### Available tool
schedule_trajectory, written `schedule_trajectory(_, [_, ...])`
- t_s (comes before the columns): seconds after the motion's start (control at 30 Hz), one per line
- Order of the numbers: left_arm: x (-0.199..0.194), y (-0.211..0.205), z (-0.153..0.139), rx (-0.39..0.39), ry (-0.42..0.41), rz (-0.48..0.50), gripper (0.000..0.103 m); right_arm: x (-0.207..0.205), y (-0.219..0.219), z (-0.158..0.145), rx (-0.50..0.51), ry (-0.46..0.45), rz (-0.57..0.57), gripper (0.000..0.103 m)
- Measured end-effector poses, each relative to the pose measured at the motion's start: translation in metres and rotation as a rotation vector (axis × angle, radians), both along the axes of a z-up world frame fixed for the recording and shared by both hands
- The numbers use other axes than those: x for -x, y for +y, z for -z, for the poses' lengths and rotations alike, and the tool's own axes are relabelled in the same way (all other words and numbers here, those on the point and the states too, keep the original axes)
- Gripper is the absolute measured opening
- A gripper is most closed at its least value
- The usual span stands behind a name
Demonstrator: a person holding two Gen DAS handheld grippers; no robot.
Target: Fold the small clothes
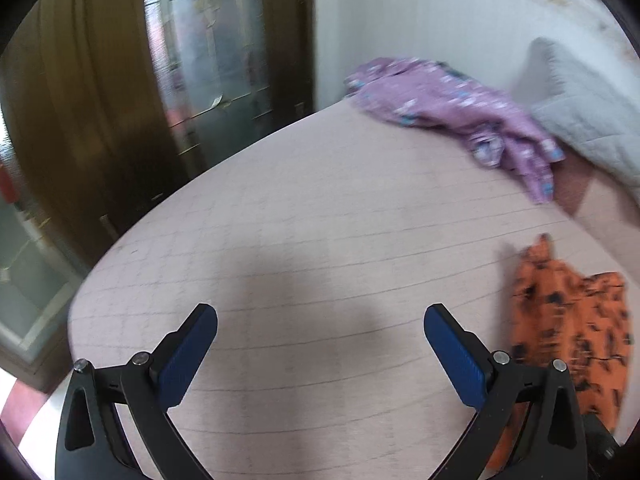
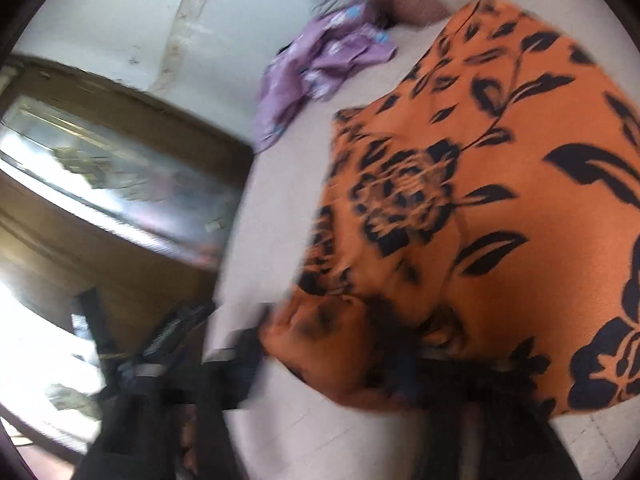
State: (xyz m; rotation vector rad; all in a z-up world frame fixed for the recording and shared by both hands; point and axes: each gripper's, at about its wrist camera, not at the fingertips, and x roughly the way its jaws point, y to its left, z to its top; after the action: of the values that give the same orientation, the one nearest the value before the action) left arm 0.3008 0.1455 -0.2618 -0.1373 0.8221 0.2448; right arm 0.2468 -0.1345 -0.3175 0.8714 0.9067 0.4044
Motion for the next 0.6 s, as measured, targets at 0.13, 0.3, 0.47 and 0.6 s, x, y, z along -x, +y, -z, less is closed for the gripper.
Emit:
schedule_trajectory(0.13, [0.009, -0.021, -0.016, 0.076, -0.098, 0.135, 0.103, 0.026, -0.022, -0.03, 0.025, -0.102, -0.08, 0.074])
schedule_trajectory(0.3, [0.025, -0.063, -0.026, 0.054, -0.162, 0.3, 0.103, 0.054, -0.079, -0.049, 0.112, -0.168, 0.037, 0.05])
schedule_trajectory(0.47, [0.016, -0.115, 0.009, -0.134, -0.002, 0.358, 0.103, 0.047, -0.113, -0.011, 0.145, -0.022, 0.141, 0.031])
schedule_trajectory(0.6, [0.004, -0.129, 0.049, -0.33, 0.133, 0.337, 0.103, 0.04, -0.118, 0.028, 0.143, 0.091, 0.148, 0.003])
